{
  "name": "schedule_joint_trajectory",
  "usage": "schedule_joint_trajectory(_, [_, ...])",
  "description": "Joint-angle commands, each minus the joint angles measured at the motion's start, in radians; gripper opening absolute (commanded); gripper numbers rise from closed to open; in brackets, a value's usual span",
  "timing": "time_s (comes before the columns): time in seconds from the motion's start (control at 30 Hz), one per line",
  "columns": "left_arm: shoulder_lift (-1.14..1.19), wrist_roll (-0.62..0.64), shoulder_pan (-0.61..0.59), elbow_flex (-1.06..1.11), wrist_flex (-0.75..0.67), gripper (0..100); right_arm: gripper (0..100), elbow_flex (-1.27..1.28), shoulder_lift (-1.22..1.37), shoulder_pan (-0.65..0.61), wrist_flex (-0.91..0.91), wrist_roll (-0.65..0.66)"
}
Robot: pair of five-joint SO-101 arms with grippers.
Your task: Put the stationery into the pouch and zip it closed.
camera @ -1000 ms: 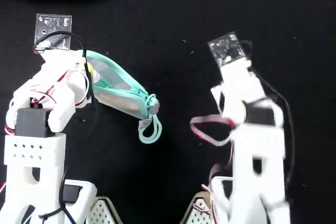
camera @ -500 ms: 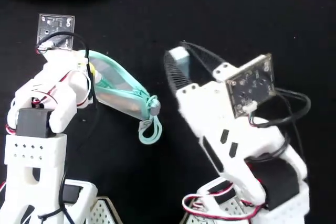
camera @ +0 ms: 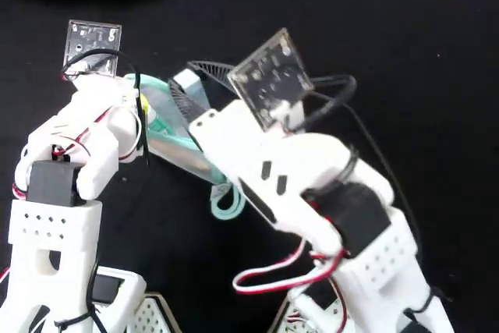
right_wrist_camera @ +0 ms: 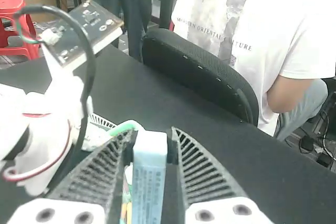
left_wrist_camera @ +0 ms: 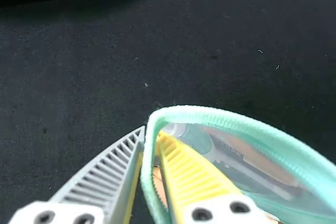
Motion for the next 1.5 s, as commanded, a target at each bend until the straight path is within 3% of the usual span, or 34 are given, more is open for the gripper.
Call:
schedule_joint_trajectory(0.0, [0.020, 0.008, 0.045, 0.093, 0.006, 3, 1.4, -0.024, 0.025, -0.020, -0.060, -0.014])
schedule_joint_trajectory(0.4, [0.028, 0.000, -0.010, 0.133, -0.014, 3, 1.3, 0.145, 0.053, -0.043, -0.207, -0.017])
schedule_joint_trajectory(1.03, [0.018, -0.020, -0.070, 0.206, -0.043, 3, 1.5, 0.321, 0.051, 0.052, -0.216, -0.049])
schedule_joint_trajectory(1.27, [0.018, -0.020, -0.070, 0.206, -0.043, 3, 19.3, 0.260, 0.058, 0.049, -0.121, -0.049])
schedule_joint_trajectory(1.47, [0.026, -0.020, -0.070, 0.202, -0.043, 3, 18.8, 0.197, 0.053, 0.049, -0.061, -0.049])
